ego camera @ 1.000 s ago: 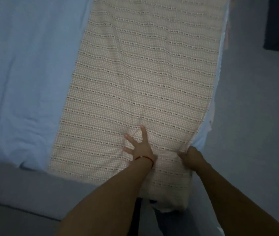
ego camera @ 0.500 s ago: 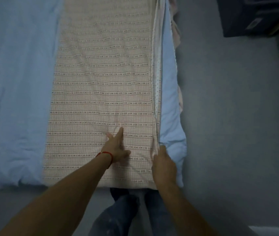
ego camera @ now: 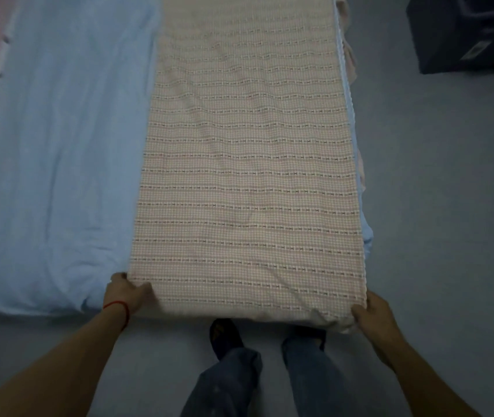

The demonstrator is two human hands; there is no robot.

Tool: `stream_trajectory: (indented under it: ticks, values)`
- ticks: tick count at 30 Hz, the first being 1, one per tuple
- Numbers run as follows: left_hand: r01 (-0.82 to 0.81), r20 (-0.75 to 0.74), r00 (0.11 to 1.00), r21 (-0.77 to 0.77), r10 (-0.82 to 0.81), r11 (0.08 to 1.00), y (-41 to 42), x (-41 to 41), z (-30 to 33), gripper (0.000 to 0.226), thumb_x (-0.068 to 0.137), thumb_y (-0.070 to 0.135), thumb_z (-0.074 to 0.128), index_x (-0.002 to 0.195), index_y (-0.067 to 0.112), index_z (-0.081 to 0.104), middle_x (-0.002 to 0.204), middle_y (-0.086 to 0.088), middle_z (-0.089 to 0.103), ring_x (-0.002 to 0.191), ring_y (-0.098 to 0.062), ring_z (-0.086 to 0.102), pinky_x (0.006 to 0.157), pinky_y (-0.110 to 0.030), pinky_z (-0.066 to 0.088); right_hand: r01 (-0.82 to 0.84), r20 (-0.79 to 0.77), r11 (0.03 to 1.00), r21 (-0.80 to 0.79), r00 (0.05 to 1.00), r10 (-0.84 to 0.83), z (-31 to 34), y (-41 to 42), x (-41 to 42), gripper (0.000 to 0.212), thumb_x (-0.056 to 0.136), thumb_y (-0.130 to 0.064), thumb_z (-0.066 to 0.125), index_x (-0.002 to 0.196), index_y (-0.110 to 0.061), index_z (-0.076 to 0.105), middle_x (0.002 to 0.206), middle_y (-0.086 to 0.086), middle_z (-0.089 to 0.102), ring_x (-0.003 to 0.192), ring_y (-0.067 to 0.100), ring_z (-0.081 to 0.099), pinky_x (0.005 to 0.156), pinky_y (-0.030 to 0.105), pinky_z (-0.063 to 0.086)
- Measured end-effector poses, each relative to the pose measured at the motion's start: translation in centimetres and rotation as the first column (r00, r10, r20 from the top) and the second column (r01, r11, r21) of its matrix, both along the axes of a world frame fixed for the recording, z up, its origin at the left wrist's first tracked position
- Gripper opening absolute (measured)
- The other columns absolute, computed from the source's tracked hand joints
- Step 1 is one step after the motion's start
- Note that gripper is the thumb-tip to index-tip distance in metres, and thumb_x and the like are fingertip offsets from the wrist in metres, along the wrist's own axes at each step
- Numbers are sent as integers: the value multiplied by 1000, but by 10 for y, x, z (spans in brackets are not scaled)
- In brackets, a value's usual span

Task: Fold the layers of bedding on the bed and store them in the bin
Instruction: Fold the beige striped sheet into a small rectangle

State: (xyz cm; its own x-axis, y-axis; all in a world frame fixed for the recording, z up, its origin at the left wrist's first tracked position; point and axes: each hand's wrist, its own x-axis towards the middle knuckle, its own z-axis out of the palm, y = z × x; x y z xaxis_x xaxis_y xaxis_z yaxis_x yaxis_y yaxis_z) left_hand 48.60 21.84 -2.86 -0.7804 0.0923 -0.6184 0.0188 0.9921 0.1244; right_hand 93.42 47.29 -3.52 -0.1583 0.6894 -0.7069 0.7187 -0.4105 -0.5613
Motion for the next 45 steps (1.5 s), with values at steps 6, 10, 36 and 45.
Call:
stream_trajectory:
  ticks: [6, 10, 36, 45]
  values:
    - [100, 72, 990, 224, -119, 969, -35, -4, 28, 25, 88, 34, 76, 93, 10, 68, 89, -6, 72, 87, -29, 67, 78, -39, 51, 28, 17, 999, -28, 999, -28, 30, -7, 1, 26, 85, 16, 52, 67, -2, 57, 65, 7, 60, 62, 20, 52, 58, 29, 41]
    - [80, 101, 987, 349, -123, 934, -54, -8, 65, 29, 91, 38, 73, 81, 11, 68, 75, -5, 72, 75, -26, 67, 70, -38, 51, 198, 2, 977, -77, 980, -199, 74, -17, -2, 19, 71, 8, 54, 65, -9, 47, 58, 7, 46, 63, 21, 41, 60, 34, 30]
    - [100, -67, 995, 526, -77, 845, -80, 22, 219, 50, 104, 36, 51, 83, -3, 72, 84, -16, 71, 86, -26, 64, 73, -36, 45, 154, -325, 985, 83, 938, -119, 234, -41, 14, 10, 92, -12, 71, 98, -4, 76, 93, 7, 79, 81, 13, 76, 68, 21, 58]
    - [-26, 216, 971, 518, -101, 855, -93, 53, 256, 30, 82, 36, 81, 77, 6, 78, 76, -6, 77, 73, -22, 74, 60, -29, 57, 44, -385, 952, -304, 908, -165, 252, -27, 36, 34, 89, -5, 70, 117, 13, 65, 111, 29, 72, 99, 45, 71, 87, 52, 58]
